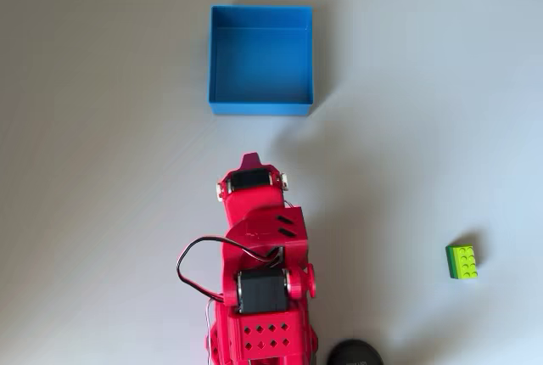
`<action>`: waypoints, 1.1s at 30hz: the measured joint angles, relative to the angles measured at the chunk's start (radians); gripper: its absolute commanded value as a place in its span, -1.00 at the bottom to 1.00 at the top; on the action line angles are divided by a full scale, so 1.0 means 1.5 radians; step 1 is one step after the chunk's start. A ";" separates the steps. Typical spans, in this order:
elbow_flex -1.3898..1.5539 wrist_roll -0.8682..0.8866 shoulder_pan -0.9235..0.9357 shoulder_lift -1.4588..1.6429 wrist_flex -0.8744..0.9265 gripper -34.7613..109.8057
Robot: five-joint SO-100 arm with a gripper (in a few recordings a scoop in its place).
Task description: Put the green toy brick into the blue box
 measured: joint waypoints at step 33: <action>-0.295 0.126 0.447 -0.530 -0.092 -0.28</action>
